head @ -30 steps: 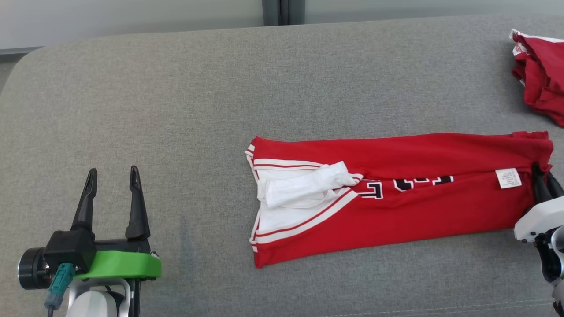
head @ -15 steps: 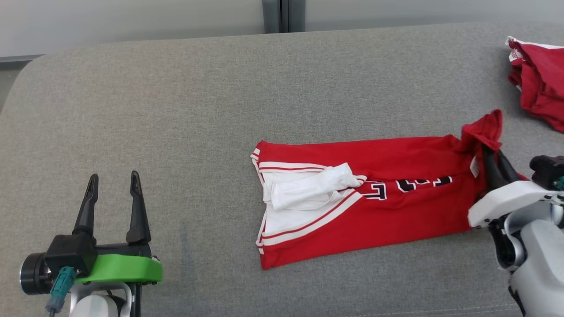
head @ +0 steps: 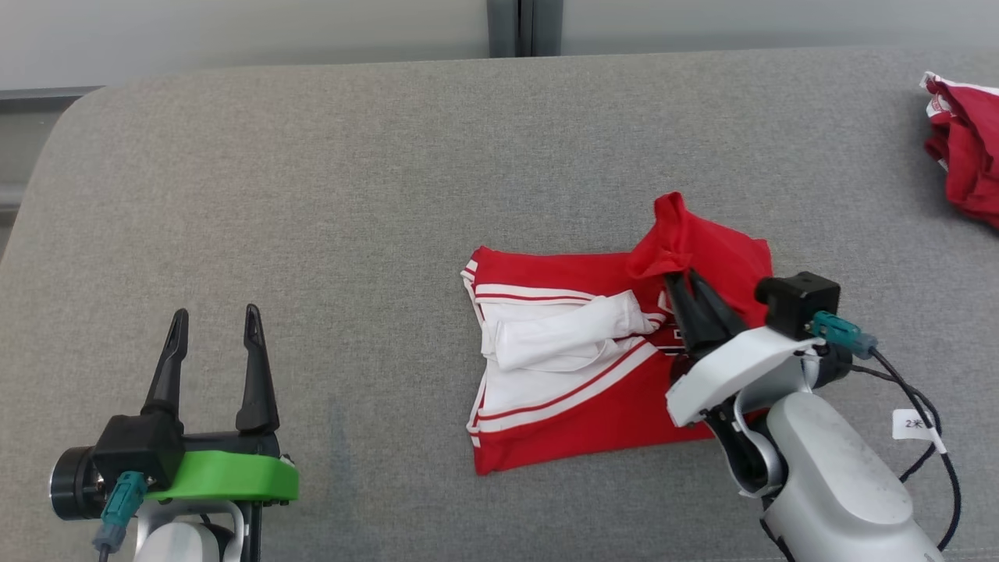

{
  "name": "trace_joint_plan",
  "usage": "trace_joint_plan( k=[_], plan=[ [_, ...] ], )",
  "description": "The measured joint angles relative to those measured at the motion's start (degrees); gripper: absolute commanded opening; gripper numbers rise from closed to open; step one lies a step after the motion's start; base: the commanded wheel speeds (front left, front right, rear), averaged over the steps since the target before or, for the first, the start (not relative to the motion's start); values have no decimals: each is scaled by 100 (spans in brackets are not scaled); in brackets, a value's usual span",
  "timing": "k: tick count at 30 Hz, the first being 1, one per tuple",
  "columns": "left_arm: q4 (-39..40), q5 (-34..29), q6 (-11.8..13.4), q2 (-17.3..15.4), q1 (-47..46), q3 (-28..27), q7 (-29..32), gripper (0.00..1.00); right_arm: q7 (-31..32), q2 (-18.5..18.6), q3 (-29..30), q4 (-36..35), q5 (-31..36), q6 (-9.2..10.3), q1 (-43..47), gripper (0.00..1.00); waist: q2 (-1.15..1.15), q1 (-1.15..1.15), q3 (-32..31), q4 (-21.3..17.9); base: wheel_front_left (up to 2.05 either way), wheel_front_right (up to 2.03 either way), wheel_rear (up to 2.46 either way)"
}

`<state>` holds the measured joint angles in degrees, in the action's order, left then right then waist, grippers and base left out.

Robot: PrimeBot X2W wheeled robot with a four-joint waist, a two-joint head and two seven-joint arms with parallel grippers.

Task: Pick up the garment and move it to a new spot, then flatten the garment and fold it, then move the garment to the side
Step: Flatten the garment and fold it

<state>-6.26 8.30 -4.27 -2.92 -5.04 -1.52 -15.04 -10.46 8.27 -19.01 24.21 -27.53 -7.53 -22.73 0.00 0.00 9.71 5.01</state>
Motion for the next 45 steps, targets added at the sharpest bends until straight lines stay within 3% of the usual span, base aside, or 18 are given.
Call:
trace_joint_plan(
  k=[9, 16, 17, 19, 20, 26, 33, 45],
  plan=[
    [-12, 31, 23, 1, -36, 100, 0, 100, 46, -419, -845, 142, -24, 1, -353, 0, 0, 0, 121, 175, 0, 0, 0],
    [-73, 122, 44, 1, -153, 216, 0, 100, -49, -531, -1373, 550, -189, 1, -577, 0, 0, 0, 207, 344, 0, 0, 0],
    [-77, 131, 52, 1, -153, 227, 0, 100, -69, -532, -1393, 616, -209, 1, -602, 9, 0, 0, 214, 360, 0, 0, 0],
    [-85, 143, 74, 1, -154, 250, 0, 100, -143, -531, -1449, 747, -253, 1, -658, 92, 0, 0, 229, 388, 0, 0, 0],
    [-91, 152, 75, 1, -155, 252, 0, 100, -185, -533, -1482, 790, -287, 1, -695, 100, 0, 0, 229, 395, 0, 0, 0],
    [-110, 151, 101, 1, -150, 200, 0, 100, -387, -524, -1291, 854, -225, 1, -897, 100, 0, 0, 172, 317, 0, 0, 0],
    [-113, 114, 93, 2, -144, 143, 0, 100, -452, -49, -537, 532, 36, 1, -893, 100, 0, 0, 69, 137, 0, 0, 0],
    [-119, -9, 44, 3, -57, 41, 0, 100, -458, 345, 750, -582, 494, 1, 159, 100, 0, 0, -162, -152, 0, 0, 0]
  ],
)
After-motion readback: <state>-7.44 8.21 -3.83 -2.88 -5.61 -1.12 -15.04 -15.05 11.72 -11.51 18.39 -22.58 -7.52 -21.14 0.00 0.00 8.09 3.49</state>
